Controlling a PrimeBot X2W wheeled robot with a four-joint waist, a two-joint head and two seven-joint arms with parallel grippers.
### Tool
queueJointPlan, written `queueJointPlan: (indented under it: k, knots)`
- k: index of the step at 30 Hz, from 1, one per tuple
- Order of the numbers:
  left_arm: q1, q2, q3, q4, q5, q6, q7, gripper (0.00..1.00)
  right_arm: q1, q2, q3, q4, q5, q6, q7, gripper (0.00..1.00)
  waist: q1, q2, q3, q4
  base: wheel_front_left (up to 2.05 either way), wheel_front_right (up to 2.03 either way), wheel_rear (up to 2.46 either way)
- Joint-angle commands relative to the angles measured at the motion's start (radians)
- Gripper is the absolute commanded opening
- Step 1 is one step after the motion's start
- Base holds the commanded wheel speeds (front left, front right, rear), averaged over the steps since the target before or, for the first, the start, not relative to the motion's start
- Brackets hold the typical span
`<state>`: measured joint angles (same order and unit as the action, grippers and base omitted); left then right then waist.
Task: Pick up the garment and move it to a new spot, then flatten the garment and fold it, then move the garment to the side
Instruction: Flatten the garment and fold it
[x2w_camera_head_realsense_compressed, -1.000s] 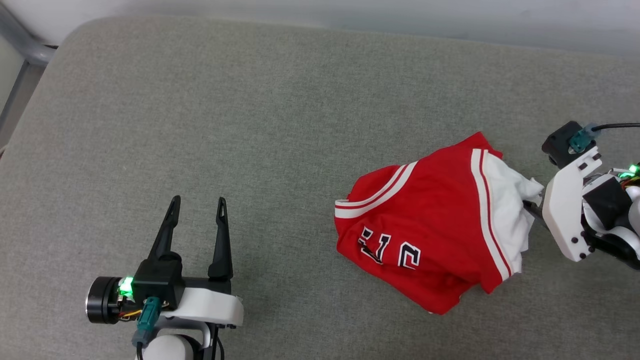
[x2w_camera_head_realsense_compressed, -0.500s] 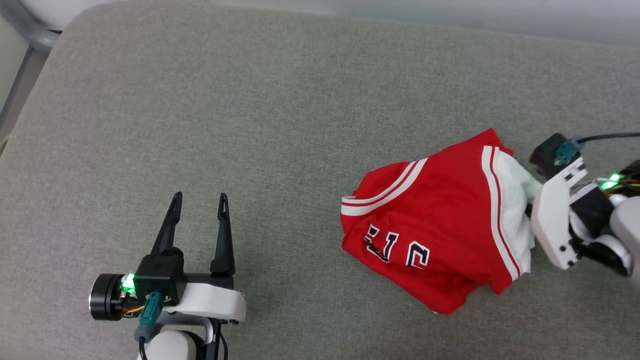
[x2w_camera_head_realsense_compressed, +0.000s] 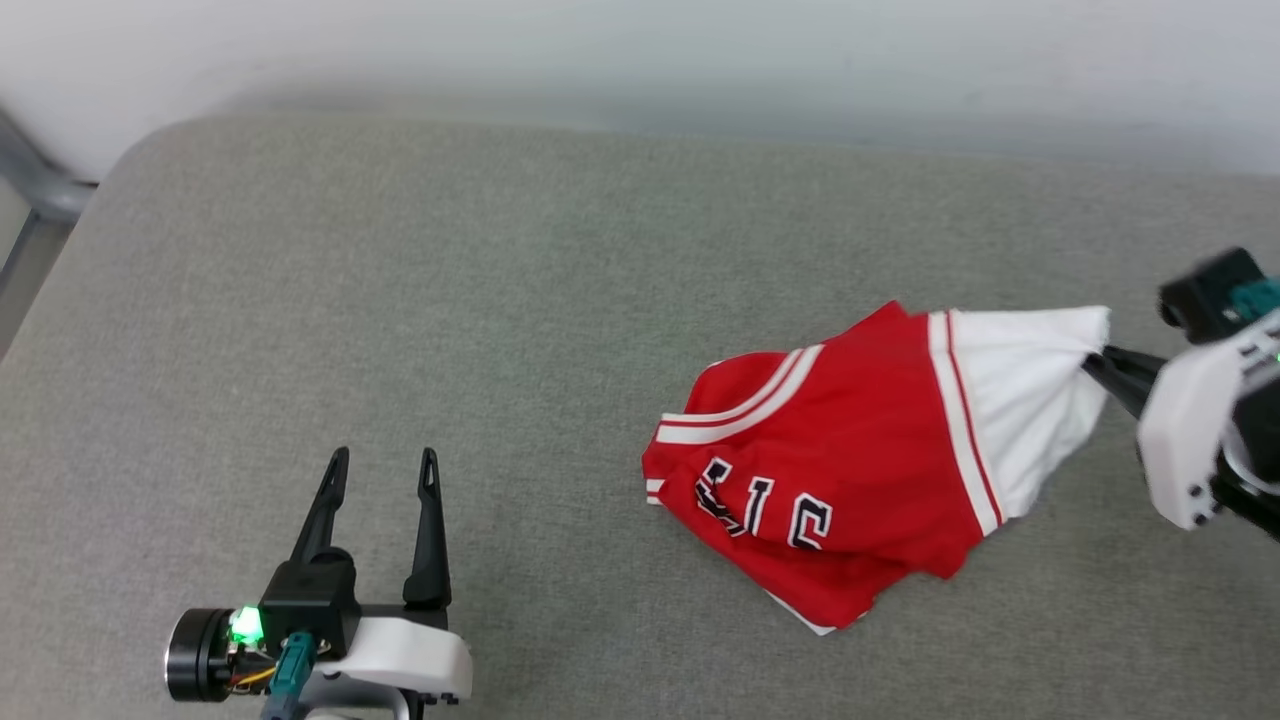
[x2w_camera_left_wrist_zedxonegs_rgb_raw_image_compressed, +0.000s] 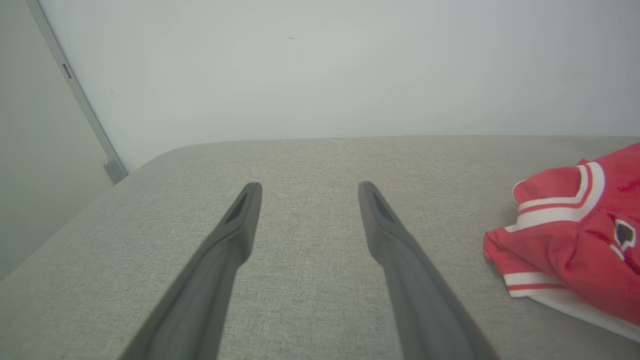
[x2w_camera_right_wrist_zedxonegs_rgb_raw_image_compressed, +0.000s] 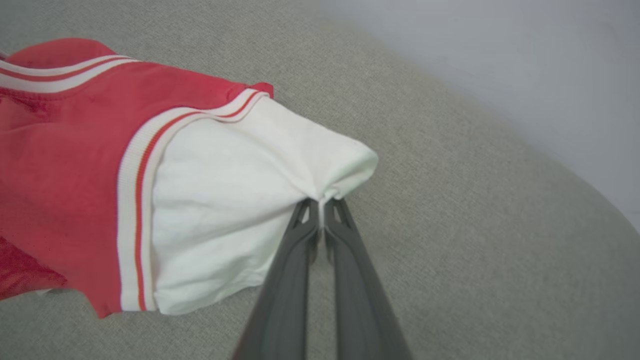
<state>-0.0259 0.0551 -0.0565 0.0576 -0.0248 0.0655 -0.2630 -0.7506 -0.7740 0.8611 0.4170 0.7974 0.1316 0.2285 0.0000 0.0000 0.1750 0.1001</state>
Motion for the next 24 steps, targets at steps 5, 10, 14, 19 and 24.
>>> queueJointPlan:
  k: [5,10,14,19,24]
  knots:
    - [0.034,0.005,0.012,-0.003,0.005,-0.001,-0.003,1.00,0.163,-0.064,-0.128,-0.024,0.035,-0.002,-0.041,0.00,0.0000,0.0000,-0.046,-0.044,0.00,0.00,0.00]
    - [0.044,0.008,0.017,0.003,0.007,-0.007,-0.003,1.00,0.341,-0.075,-0.266,0.035,0.054,-0.002,-0.052,0.00,0.0000,0.0000,-0.060,-0.064,0.00,0.00,0.00]
    - [0.044,0.006,0.011,0.007,0.010,-0.007,-0.003,1.00,0.468,-0.043,-0.346,0.120,0.057,-0.002,-0.053,0.00,0.0000,0.0000,-0.064,-0.067,0.00,0.00,0.00]
    - [0.043,0.005,0.007,0.013,0.013,-0.011,-0.003,1.00,0.578,0.001,-0.398,0.239,0.070,-0.002,-0.020,0.00,0.0000,0.0000,-0.067,-0.063,0.00,0.00,0.00]
    - [0.048,0.006,0.009,0.020,0.013,-0.014,-0.003,1.00,0.626,0.057,-0.417,0.305,0.070,-0.002,-0.034,0.00,0.0000,0.0000,-0.073,-0.059,0.00,0.00,0.00]
